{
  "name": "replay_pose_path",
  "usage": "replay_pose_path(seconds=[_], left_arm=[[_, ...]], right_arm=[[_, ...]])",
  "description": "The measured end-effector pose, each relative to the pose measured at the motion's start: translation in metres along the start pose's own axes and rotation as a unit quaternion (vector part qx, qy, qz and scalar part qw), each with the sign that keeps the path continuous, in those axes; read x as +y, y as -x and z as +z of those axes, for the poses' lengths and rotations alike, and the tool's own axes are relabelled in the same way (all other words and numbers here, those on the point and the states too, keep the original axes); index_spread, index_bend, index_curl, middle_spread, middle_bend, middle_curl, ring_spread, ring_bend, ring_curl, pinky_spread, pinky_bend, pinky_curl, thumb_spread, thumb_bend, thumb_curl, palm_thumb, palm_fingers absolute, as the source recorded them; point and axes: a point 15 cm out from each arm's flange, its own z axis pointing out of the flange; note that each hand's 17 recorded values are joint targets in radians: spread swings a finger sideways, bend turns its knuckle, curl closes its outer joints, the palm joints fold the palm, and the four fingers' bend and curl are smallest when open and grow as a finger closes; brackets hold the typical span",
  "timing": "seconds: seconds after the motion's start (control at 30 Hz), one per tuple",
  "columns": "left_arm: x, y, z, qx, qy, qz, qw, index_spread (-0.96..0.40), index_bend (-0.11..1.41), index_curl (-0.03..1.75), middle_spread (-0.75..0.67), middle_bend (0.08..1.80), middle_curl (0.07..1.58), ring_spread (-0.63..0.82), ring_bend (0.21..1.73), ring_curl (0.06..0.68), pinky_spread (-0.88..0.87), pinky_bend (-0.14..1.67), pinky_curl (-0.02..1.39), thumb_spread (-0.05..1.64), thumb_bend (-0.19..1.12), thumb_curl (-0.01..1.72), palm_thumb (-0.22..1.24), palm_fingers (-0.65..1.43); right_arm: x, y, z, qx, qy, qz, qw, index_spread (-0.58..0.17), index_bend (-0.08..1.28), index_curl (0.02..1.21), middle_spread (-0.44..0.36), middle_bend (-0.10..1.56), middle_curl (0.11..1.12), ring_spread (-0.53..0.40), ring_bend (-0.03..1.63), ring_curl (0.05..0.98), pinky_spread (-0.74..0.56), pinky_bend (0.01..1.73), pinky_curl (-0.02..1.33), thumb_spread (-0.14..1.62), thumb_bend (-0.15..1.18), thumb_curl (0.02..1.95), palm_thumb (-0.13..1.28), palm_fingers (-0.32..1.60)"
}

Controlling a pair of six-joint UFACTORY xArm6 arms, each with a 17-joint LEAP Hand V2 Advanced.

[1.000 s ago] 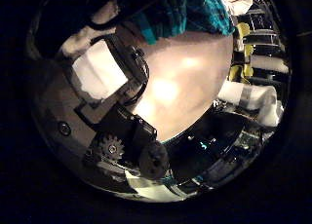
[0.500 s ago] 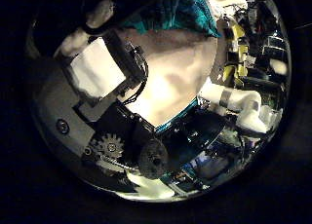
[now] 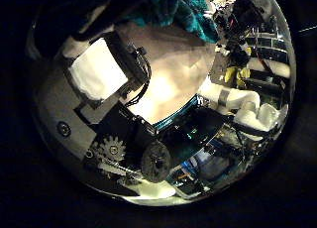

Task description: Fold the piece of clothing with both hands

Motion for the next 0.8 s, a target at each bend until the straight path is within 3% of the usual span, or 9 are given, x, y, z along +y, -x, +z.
replay_pose_path(seconds=[0.13, 0.17, 0.2, 0.23, 0.3, 0.43, 0.6, 0.8], left_arm=[[0.0, 0.001, -0.005, 0.0, 0.0, 0.0, 1.0, -0.75, 0.19, 1.27, -0.64, 0.84, 1.02, -0.49, 1.31, 0.493, -0.62, 1.17, 0.66, 1.12, -0.01, 0.54, 0.79, 1.04], [-0.001, 0.001, -0.006, 0.0, -0.001, -0.001, 1.0, -0.75, 0.19, 1.27, -0.64, 0.84, 1.02, -0.49, 1.31, 0.492, -0.62, 1.16, 0.66, 1.12, -0.01, 0.54, 0.79, 1.04], [-0.001, 0.002, -0.007, 0.0, -0.001, 0.0, 1.0, -0.75, 0.19, 1.28, -0.65, 0.84, 1.03, -0.49, 1.31, 0.492, -0.62, 1.16, 0.66, 1.12, -0.01, 0.54, 0.79, 1.05], [-0.001, 0.002, -0.008, 0.0, -0.001, 0.001, 1.0, -0.75, 0.18, 1.29, -0.65, 0.83, 1.03, -0.49, 1.31, 0.492, -0.62, 1.16, 0.66, 1.12, -0.01, 0.54, 0.79, 1.05], [-0.001, 0.004, -0.009, 0.001, -0.001, -0.001, 1.0, -0.75, 0.18, 1.32, -0.65, 0.83, 1.03, -0.49, 1.31, 0.492, -0.62, 1.16, 0.66, 1.12, -0.01, 0.54, 0.79, 1.05], [0.0, 0.007, -0.011, 0.001, 0.0, -0.004, 1.0, -0.75, 0.17, 1.35, -0.66, 0.82, 1.04, -0.49, 1.3, 0.493, -0.62, 1.16, 0.65, 1.12, -0.01, 0.55, 0.79, 1.05], [0.009, 0.01, -0.011, 0.003, 0.014, 0.008, 0.9999, -0.74, 0.17, 1.38, -0.67, 0.82, 1.04, -0.49, 1.3, 0.493, -0.62, 1.16, 0.65, 1.12, -0.01, 0.55, 0.79, 1.06], [0.036, -0.003, -0.024, 0.041, 0.038, 0.035, 0.9978, -0.73, 0.18, 1.41, -0.68, 0.81, 1.05, -0.49, 1.29, 0.495, -0.62, 1.16, 0.65, 1.12, -0.02, 0.55, 0.78, 1.06]], right_arm=[[-0.02, -0.002, 0.002, 0.003, -0.018, 0.009, 1.0, -0.315, 0.15, 0.31, -0.161, 0.38, 0.42, -0.199, 0.8, 0.286, -0.05, 0.66, 0.22, 1.1, 0.02, 0.41, 0.72, 0.71], [-0.024, -0.003, 0.002, 0.003, -0.024, 0.011, 1.0, -0.357, 0.23, 0.33, -0.198, 0.45, 0.45, -0.235, 0.86, 0.302, -0.16, 0.74, 0.23, 1.1, 0.04, 0.42, 0.77, 1.04], [-0.026, -0.006, 0.001, 0.002, -0.029, 0.014, 0.999, -0.389, 0.3, 0.37, -0.247, 0.53, 0.5, -0.262, 0.9, 0.339, -0.25, 0.8, 0.27, 1.1, 0.05, 0.43, 0.82, 1.16], [-0.028, -0.011, -0.001, 0.001, -0.036, 0.02, 0.999, -0.399, 0.32, 0.39, -0.257, 0.57, 0.52, -0.27, 0.93, 0.358, -0.27, 0.82, 0.28, 1.1, 0.05, 0.44, 0.82, 1.19], [-0.035, -0.024, -0.006, 0.001, -0.059, 0.034, 0.998, -0.428, 0.5, 0.5, -0.27, 0.74, 0.6, -0.271, 1.02, 0.426, -0.29, 0.96, 0.36, 1.12, 0.06, 0.46, 0.89, 1.33], [-0.041, -0.051, -0.02, 0.003, -0.104, 0.062, 0.993, -0.446, 0.73, 0.63, -0.274, 0.94, 0.71, -0.273, 1.16, 0.504, -0.28, 1.13, 0.46, 1.16, 0.06, 0.5, 0.93, 1.25], [-0.034, -0.056, -0.036, 0.007, -0.119, 0.059, 0.991, -0.435, 0.91, 0.78, -0.268, 1.09, 0.81, -0.269, 1.29, 0.585, -0.25, 1.28, 0.55, 1.19, 0.05, 0.54, 0.94, 1.11], [0.007, -0.054, -0.069, 0.0, -0.123, 0.041, 0.992, -0.418, 0.97, 0.88, -0.261, 1.16, 0.88, -0.266, 1.36, 0.649, -0.23, 1.36, 0.64, 1.22, 0.04, 0.58, 0.95, 1.02]])
